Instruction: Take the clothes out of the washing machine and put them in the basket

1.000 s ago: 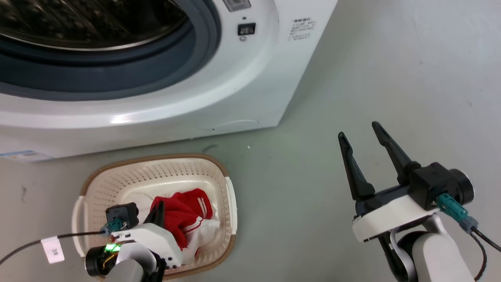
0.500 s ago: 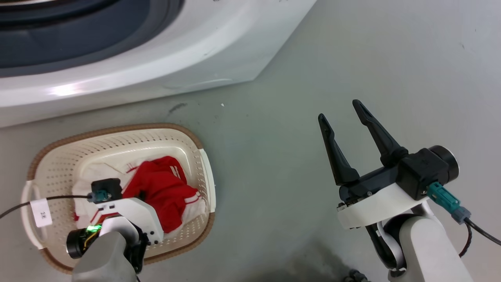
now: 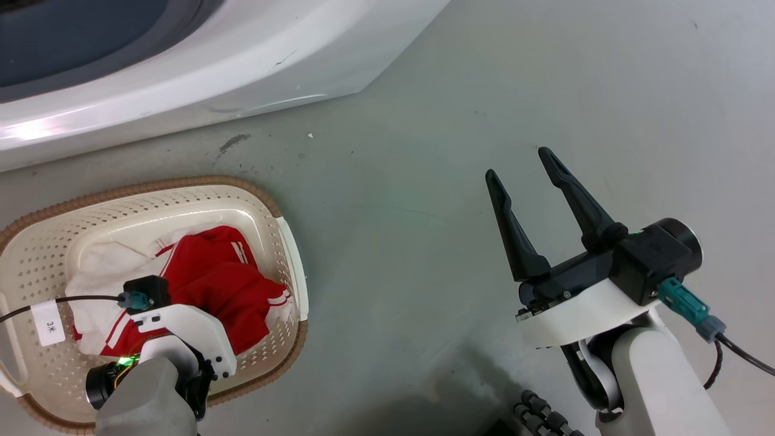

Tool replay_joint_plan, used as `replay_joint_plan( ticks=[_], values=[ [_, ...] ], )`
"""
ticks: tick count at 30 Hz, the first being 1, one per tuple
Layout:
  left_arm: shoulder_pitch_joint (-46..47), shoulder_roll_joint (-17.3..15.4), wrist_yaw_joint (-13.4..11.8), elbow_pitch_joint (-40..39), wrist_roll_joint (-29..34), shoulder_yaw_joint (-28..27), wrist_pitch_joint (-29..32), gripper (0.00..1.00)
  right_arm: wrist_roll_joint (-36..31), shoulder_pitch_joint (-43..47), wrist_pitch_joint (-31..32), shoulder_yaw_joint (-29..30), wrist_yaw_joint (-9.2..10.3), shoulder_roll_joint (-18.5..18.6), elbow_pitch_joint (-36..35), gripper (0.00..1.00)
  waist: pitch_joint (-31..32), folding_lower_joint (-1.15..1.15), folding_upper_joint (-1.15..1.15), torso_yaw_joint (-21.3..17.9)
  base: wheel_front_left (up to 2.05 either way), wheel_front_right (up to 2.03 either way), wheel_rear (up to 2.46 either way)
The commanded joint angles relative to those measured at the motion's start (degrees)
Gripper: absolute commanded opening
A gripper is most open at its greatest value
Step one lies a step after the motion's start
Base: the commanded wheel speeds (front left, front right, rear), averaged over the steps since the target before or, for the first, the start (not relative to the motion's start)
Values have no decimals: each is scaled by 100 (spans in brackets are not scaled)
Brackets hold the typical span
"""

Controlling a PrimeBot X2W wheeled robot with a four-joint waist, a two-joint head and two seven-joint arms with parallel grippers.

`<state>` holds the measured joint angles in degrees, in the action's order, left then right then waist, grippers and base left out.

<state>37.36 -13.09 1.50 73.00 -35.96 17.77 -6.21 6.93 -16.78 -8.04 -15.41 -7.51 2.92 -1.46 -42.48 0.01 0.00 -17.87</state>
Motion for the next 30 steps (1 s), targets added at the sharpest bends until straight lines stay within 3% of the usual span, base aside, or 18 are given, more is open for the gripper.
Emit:
replay_joint_plan(
  ticks=[1,2,16,30],
  values=[
    [52,-3,-18,24,-4,-12,-54,73,7,-103,-29,6,4,-9,34,100,47,-1,0,3,0,0,0],
    [32,6,-17,30,-12,-5,-54,100,6,-96,-40,18,4,-9,52,100,83,-1,0,7,0,0,0],
    [-561,257,109,76,-283,-133,-462,100,-161,211,28,139,4,-7,393,100,1539,-1,0,326,0,0,0],
    [-1122,442,122,-312,-141,-99,-900,100,-333,985,450,530,4,-7,259,100,3033,-1,0,1020,0,0,0]
  ],
)
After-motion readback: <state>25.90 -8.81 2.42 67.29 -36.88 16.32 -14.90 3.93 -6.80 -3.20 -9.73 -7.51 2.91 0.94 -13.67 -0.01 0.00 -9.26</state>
